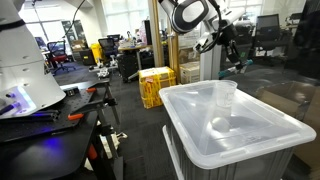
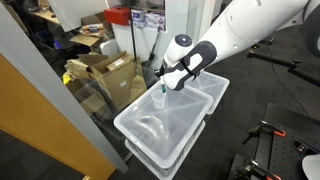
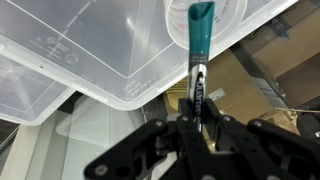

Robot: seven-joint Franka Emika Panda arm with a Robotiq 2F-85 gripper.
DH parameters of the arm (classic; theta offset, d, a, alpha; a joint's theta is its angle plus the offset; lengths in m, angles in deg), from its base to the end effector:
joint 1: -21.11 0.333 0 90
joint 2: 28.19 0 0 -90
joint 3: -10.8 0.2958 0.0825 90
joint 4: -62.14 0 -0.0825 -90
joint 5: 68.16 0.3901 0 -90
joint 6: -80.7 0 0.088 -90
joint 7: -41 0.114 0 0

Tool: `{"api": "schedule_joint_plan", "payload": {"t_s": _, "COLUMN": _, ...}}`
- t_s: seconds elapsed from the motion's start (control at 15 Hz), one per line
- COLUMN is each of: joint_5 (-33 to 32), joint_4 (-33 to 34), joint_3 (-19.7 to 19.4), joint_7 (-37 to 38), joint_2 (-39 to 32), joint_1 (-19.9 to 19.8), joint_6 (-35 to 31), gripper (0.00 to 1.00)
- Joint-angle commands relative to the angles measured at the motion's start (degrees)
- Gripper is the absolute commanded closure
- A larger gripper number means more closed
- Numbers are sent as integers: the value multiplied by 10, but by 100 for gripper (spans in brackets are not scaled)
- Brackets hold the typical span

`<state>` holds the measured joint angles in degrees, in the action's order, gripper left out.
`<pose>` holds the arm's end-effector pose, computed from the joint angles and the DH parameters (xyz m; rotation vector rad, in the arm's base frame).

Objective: Put the marker inside the cup

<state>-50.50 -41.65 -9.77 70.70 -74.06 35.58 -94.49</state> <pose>0.6699 -0.0737 0.1521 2.8033 -1.1187 0.8170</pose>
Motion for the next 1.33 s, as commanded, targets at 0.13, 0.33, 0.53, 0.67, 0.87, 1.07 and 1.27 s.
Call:
{"api": "schedule_joint_plan", "payload": {"t_s": 0.13, "joint_5": -1, "joint_4": -25, "joint_3": -51, "joint_7": 26, "joint_2": -16, "joint_1": 57, "joint_6": -51, "gripper": 95}}
{"api": "schedule_joint_plan", "payload": {"t_s": 0.33, "joint_5": 8, "joint_4": -23, "joint_3": -74, "joint_7": 26, "joint_2": -35, "joint_1": 81, "joint_6": -67, "gripper": 95}}
{"api": "schedule_joint_plan", "payload": {"t_s": 0.53, "joint_5": 18, "joint_4": -19, "joint_3": -92, "joint_7": 29, "joint_2": -55, "joint_1": 100, "joint_6": -77, "gripper": 95}}
{"api": "schedule_joint_plan", "payload": {"t_s": 0.67, "joint_5": 24, "joint_4": -15, "joint_3": -97, "joint_7": 28, "joint_2": -66, "joint_1": 107, "joint_6": -81, "gripper": 95}}
{"api": "schedule_joint_plan", "payload": {"t_s": 0.87, "joint_5": 35, "joint_4": -10, "joint_3": -104, "joint_7": 25, "joint_2": -81, "joint_1": 118, "joint_6": -89, "gripper": 95}}
{"api": "schedule_joint_plan", "payload": {"t_s": 1.07, "joint_5": 44, "joint_4": -5, "joint_3": -106, "joint_7": 22, "joint_2": -93, "joint_1": 122, "joint_6": -101, "gripper": 95}}
{"api": "schedule_joint_plan", "payload": {"t_s": 1.27, "joint_5": 58, "joint_4": 5, "joint_3": -101, "joint_7": 17, "joint_2": -103, "joint_1": 120, "joint_6": -115, "gripper": 95}}
